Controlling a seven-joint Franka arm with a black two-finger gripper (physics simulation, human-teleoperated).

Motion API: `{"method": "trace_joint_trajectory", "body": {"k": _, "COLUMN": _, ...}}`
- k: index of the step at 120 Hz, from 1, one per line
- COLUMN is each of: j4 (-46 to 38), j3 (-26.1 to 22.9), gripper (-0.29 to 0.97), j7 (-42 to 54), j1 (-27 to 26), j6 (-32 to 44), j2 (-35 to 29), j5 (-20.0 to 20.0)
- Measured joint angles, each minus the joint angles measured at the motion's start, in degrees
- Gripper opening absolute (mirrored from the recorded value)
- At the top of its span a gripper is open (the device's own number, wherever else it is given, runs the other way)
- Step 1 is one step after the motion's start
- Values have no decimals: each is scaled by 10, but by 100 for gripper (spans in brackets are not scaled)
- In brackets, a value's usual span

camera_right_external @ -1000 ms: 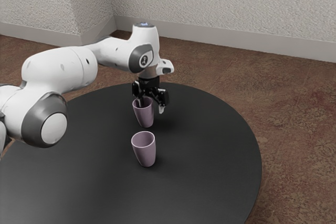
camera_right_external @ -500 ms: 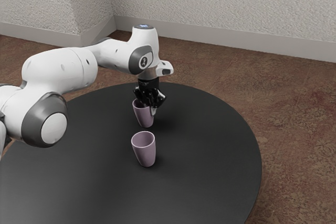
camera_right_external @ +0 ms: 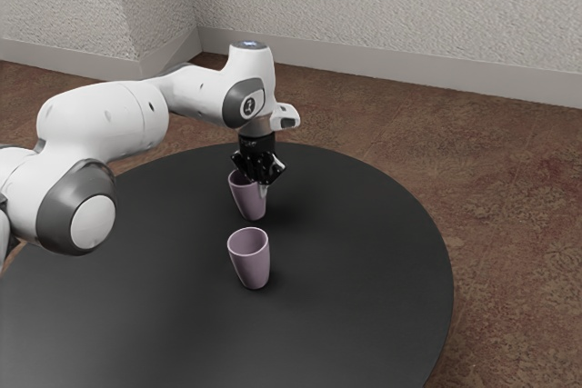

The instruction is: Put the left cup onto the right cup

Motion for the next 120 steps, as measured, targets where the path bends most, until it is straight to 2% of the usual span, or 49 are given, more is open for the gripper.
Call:
{"method": "trace_joint_trajectory", "body": {"k": 76, "j4": -25, "j3": 15, "gripper": -10, "j7": -7, "j1": -41, "j6": -47, "j2": -105, "j5": 13}}
{"method": "trace_joint_trajectory", "body": {"k": 120, "j4": -109, "j3": 15, "gripper": -10, "j7": -12, "j1": -72, "j6": -60, "j2": -198, "j5": 14}}
